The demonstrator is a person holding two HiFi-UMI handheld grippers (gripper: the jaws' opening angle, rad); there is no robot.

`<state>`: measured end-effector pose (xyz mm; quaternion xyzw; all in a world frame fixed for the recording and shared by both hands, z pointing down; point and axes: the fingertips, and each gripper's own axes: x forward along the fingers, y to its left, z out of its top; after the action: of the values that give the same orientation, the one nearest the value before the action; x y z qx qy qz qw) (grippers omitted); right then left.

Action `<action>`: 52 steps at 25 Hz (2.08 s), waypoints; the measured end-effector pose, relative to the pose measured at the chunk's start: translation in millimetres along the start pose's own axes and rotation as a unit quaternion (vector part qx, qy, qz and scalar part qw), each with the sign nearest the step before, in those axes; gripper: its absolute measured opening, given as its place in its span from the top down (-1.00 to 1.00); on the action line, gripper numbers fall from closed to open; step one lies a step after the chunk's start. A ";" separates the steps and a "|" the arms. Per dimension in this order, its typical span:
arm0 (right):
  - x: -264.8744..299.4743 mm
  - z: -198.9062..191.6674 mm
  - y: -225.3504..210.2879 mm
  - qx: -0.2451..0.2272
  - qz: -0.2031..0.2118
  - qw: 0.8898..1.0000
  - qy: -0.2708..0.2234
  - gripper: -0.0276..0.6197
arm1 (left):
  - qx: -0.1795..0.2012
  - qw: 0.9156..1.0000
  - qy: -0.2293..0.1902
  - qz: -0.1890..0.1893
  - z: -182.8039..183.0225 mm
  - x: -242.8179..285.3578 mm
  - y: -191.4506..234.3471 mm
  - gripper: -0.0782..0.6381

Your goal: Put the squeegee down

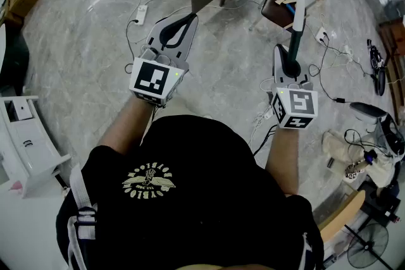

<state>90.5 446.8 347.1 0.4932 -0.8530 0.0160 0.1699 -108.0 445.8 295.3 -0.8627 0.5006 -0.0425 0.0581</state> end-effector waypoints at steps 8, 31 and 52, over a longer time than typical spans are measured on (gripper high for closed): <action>9.9 2.4 -5.0 0.000 0.018 1.000 -0.013 0.83 | 0.029 0.999 -0.007 0.021 7.0 1.0 0.7 0.72; 165.9 47.6 -25.0 0.025 0.010 1.000 -0.001 0.83 | 0.021 0.998 -0.021 -0.049 -16.3 126.9 124.1 0.72; 231.8 74.5 -19.7 0.027 -0.012 1.000 0.008 0.83 | 0.007 0.996 -0.035 -0.084 -30.2 178.6 189.1 0.72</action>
<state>-18.9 228.4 345.0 0.5073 -0.8452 0.0412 0.1633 -185.9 195.8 300.9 -0.9021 0.4240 -0.0208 0.0781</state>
